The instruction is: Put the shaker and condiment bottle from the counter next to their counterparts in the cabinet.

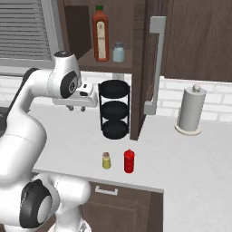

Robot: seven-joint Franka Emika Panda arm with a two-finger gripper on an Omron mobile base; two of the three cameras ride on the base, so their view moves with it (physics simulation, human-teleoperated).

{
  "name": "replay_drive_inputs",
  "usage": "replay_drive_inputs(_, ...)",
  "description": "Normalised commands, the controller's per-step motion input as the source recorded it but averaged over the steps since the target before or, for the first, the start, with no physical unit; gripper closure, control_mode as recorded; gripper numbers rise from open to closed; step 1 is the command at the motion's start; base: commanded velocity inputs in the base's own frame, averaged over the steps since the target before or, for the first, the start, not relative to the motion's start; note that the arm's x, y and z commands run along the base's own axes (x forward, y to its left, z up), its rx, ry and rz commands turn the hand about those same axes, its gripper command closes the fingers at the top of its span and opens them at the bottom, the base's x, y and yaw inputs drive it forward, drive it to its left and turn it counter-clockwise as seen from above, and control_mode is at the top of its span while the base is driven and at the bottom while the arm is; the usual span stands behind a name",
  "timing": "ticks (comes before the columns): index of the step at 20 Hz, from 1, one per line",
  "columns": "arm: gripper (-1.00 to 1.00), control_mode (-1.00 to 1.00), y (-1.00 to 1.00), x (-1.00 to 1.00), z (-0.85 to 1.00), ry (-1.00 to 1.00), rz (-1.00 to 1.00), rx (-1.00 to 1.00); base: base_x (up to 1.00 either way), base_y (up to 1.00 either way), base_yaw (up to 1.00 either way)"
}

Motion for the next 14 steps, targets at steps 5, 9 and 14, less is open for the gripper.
replay_drive_inputs(5, -1.00, -1.00, 0.00, -0.02, -0.06, 0.00, 0.00, 0.00, 0.00, 0.00, 0.00)
replay_drive_inputs(9, -1.00, -1.00, 0.00, -0.10, -0.20, 0.00, 0.00, 0.00, 0.00, 0.00, 0.00)
replay_drive_inputs(14, -1.00, -1.00, -0.07, -0.12, -0.24, 0.00, 0.00, 0.02, 0.00, 0.00, 0.00)
